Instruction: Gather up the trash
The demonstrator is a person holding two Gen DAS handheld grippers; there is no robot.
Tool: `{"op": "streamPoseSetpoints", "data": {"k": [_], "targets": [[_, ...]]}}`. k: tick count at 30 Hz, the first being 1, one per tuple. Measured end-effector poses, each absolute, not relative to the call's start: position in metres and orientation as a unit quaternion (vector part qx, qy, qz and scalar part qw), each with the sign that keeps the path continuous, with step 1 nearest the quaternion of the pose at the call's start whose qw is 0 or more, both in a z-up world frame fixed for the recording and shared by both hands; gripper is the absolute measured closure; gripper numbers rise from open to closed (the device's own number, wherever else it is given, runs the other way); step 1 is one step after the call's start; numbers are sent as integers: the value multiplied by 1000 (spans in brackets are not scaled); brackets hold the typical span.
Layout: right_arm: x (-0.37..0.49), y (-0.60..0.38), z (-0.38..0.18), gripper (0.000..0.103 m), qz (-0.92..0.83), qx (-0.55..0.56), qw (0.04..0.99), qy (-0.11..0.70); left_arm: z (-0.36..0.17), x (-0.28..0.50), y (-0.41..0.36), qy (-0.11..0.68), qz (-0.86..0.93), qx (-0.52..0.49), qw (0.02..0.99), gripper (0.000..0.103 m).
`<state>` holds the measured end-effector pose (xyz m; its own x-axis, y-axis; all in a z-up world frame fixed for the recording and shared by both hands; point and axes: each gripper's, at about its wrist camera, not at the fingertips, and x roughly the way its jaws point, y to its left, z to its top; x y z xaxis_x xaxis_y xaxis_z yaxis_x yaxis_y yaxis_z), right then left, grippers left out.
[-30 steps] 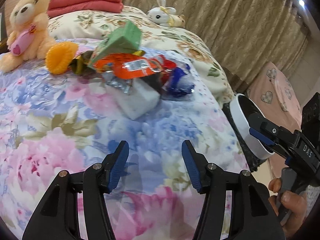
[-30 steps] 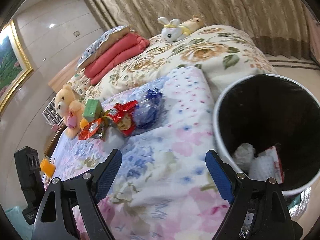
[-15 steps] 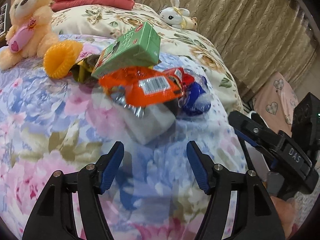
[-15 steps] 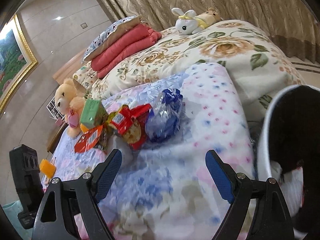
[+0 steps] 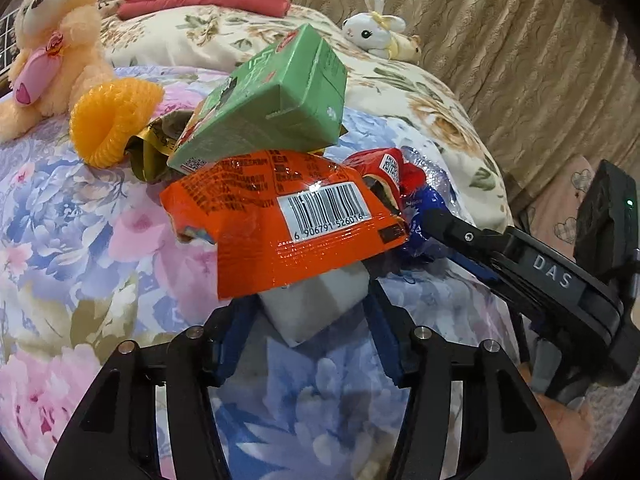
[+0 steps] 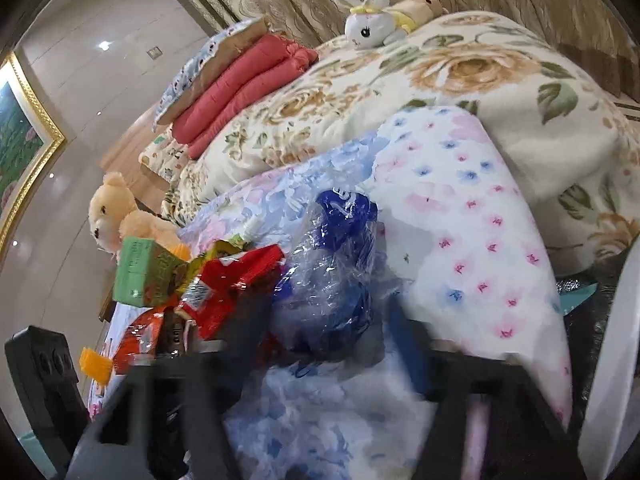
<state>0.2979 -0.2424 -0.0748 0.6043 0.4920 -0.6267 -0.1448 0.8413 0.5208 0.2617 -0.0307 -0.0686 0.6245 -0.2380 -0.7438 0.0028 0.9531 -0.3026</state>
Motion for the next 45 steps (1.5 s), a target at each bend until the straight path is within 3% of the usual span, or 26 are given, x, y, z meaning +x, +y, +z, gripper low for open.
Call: {"op": "streamPoseSetpoints", "data": {"k": [2,5,28,42,45], "targets": [[292,-244,-72,68,183,210,874,398,-68,257,-27,425,-74,-138,892,53],[281,-248,-68,71,185,214,876,391,-66,248,-18,422,-83,-146,891,54],[194,-260,-60,71,188,239,872,383,-55,164,33,404,-142,-207,880,54],[173,-257,-62,71,181,246,873,380,-68,156,38,425,-129,-195,874,46],[172,-259,-62,71,179,248,873,381,-70,154,36,430,-113,-171,879,35]]}}
